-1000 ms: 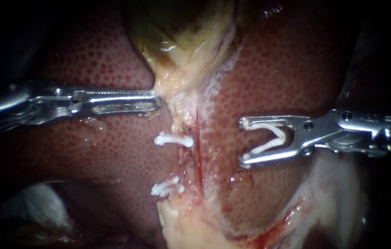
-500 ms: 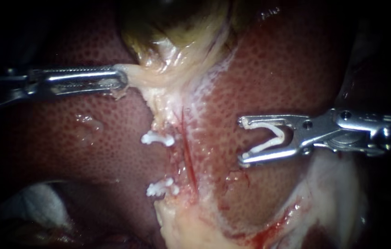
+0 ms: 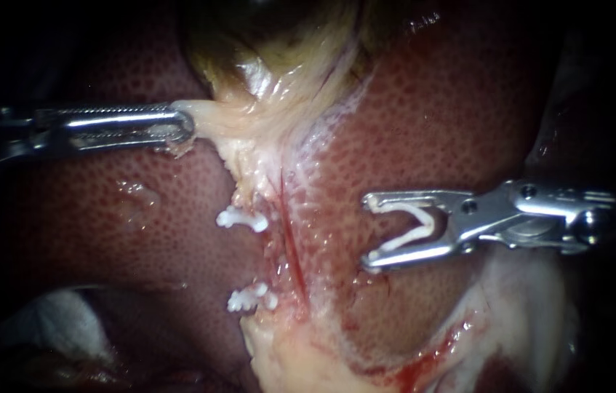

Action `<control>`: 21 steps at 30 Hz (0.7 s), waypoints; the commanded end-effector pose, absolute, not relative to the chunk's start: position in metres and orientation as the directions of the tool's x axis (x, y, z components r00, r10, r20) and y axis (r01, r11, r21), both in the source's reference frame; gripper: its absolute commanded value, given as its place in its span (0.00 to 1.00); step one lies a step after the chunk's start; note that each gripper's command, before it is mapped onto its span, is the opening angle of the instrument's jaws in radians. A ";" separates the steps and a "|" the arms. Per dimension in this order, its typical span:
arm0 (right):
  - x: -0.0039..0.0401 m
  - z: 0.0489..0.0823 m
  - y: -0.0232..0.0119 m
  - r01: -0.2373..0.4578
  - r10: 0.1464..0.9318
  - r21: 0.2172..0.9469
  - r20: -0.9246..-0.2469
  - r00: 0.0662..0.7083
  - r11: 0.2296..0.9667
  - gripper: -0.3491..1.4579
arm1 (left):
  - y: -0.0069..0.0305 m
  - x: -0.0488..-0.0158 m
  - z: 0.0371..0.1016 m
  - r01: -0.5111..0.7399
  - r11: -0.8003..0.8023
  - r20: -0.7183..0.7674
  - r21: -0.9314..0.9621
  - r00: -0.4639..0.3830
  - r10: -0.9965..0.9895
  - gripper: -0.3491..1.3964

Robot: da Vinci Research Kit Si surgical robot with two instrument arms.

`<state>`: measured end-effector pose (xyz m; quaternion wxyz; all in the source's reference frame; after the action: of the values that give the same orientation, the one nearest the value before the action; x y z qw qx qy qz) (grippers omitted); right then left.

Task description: Clipping first clip right tube

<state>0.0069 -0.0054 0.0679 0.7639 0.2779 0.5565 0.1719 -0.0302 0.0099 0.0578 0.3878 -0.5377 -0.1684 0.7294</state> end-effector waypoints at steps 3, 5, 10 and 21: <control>0.0080 0.0700 -0.0066 0.046 0.587 0.635 -0.738 0.332 0.771 0.47 | 0.0099 -0.0303 0.0579 -0.385 -0.643 -0.654 -0.662 -0.121 0.747 0.00; 0.0086 0.0713 -0.0072 0.045 0.593 0.643 -0.729 0.342 0.764 0.47 | 0.0098 -0.0303 0.0579 -0.385 -0.643 -0.654 -0.662 -0.121 0.747 0.00; 0.0103 0.0748 -0.0086 0.024 0.611 0.666 -0.697 0.375 0.745 0.47 | 0.0097 -0.0304 0.0580 -0.386 -0.643 -0.655 -0.661 -0.121 0.746 0.00; 0.0137 0.0808 -0.0121 0.022 0.653 0.718 -0.644 0.399 0.695 0.47 | 0.0095 -0.0306 0.0582 -0.388 -0.644 -0.656 -0.659 -0.121 0.745 0.00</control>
<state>0.0139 -0.0123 0.0810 0.7679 0.3320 0.5078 0.2056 -0.0306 0.0095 0.0582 0.3880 -0.5377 -0.1659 0.7300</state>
